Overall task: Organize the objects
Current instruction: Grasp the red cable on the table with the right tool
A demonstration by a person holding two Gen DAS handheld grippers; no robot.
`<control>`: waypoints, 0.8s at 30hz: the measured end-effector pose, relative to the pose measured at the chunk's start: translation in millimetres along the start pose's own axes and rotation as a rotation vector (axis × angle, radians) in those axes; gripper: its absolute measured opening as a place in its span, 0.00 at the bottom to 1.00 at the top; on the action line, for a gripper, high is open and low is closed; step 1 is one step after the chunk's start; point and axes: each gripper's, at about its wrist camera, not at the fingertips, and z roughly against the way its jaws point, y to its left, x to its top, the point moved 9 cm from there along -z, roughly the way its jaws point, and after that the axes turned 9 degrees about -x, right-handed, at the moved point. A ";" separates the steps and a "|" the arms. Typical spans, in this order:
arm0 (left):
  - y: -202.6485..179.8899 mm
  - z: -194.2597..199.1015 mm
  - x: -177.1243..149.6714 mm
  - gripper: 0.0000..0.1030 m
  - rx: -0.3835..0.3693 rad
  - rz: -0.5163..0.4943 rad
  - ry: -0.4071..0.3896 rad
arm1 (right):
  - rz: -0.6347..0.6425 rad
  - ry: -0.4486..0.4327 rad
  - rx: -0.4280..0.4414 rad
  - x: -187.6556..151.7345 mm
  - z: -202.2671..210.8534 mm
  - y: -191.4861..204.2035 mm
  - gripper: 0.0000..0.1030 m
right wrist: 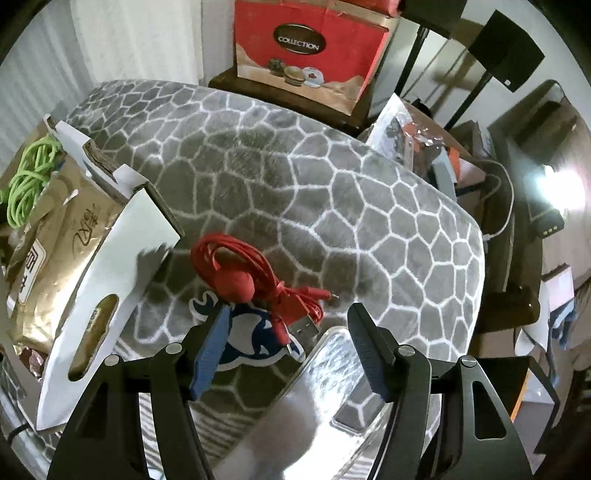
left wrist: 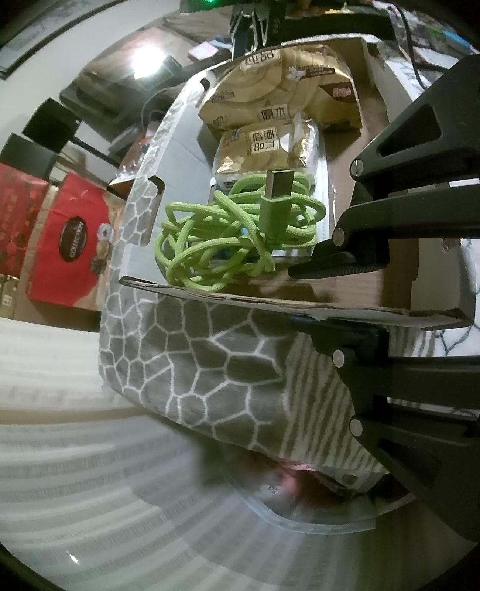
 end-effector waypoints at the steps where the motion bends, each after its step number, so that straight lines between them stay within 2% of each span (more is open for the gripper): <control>1: -0.1 -0.1 -0.1 0.18 0.001 0.000 0.001 | -0.001 0.002 0.005 0.6 -1.5 1.7 0.64; 9: 0.3 0.6 0.3 0.18 0.004 -0.001 0.001 | 0.016 -0.015 0.039 7.2 -5.2 13.1 0.62; 11: 0.1 0.6 0.2 0.18 0.001 0.000 0.002 | 0.019 -0.020 0.026 8.7 -6.4 14.2 0.57; 15: -0.5 0.3 -0.4 0.18 0.001 0.002 0.002 | -0.012 -0.039 0.020 10.8 -3.8 6.1 0.29; 24: -0.9 0.5 -1.2 0.18 0.004 0.002 0.003 | -0.115 -0.052 0.125 10.2 6.6 -0.3 0.23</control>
